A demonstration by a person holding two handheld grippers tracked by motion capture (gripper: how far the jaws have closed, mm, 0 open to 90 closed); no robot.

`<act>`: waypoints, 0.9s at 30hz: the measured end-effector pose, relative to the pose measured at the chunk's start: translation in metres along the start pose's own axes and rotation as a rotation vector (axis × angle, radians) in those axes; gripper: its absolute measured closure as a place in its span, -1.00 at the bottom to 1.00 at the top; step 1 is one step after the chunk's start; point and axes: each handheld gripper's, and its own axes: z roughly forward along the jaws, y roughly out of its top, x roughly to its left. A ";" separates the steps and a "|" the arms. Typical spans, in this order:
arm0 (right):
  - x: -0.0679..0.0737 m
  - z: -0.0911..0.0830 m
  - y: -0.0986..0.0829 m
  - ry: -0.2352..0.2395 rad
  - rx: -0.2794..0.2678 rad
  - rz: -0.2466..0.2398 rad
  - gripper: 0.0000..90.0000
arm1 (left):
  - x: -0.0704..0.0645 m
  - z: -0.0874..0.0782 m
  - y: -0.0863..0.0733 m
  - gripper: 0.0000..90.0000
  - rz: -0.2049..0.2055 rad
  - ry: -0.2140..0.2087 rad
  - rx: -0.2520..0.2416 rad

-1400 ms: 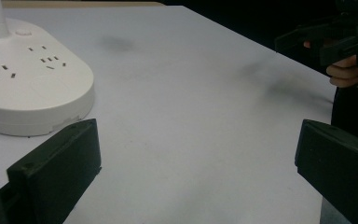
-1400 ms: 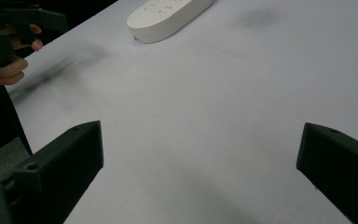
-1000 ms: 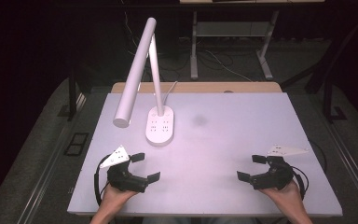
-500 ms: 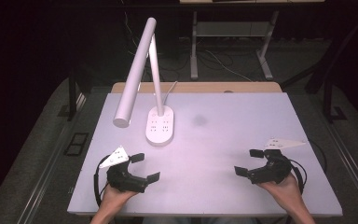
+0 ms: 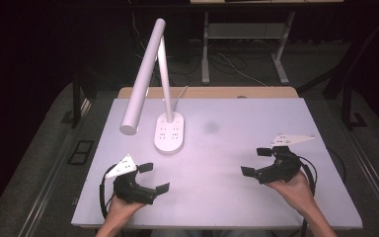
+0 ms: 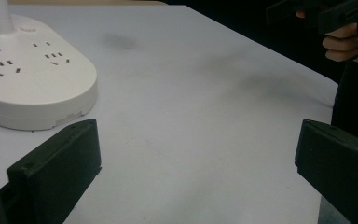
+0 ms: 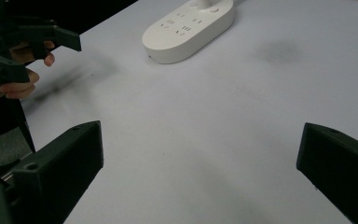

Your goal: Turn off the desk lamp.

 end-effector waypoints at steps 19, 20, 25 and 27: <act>0.003 0.030 0.038 0.041 0.043 -0.046 -0.99 | 0.001 -0.001 0.000 -1.00 -0.002 0.004 -0.006; 0.003 0.032 0.040 0.042 0.047 -0.048 -0.99 | 0.001 -0.001 0.000 -1.00 -0.001 0.004 -0.005; 0.005 0.040 0.049 0.043 0.049 -0.061 -0.99 | 0.001 -0.001 0.000 -1.00 -0.005 0.002 -0.005; 0.005 0.043 0.052 0.047 0.053 -0.061 -0.99 | 0.001 -0.001 0.000 -1.00 -0.004 0.001 -0.005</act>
